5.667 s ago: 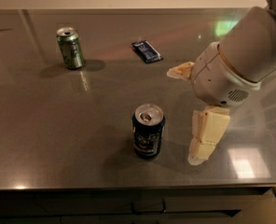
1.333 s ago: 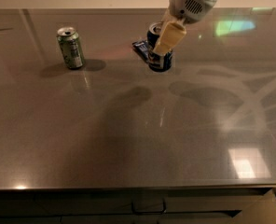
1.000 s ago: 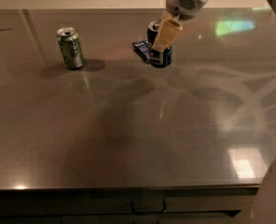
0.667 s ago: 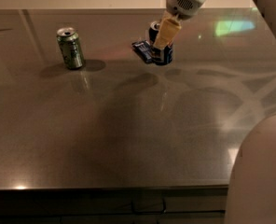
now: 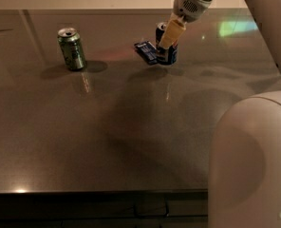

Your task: Move pepsi can near rxbar blueberry

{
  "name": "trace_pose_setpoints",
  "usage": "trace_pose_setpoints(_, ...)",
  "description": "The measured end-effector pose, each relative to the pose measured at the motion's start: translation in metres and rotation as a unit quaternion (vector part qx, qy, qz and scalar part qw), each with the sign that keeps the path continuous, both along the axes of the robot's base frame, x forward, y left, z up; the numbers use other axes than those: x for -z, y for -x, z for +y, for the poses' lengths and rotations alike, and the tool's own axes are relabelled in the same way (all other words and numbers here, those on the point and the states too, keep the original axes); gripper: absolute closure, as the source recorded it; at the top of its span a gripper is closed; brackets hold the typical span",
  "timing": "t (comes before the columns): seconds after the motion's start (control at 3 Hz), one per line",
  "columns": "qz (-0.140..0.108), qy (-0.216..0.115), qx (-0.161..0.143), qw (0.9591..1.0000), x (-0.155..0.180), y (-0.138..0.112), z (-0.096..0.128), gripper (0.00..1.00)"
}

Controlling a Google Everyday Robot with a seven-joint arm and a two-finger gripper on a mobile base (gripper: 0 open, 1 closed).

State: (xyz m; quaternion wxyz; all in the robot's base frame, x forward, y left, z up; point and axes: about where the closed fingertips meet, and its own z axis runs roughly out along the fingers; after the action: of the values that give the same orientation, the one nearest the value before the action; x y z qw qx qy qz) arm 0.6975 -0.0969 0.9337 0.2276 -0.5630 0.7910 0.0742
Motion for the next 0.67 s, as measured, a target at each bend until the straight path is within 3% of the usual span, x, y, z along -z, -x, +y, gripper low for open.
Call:
trace_pose_setpoints(0.33,0.007,-0.01,0.008,0.9999,0.0117,-0.012,-0.0053,1.0)
trace_pose_setpoints(0.67,0.013,-0.011,0.013,0.9998,0.0216,-0.0195,-0.0093,0.84)
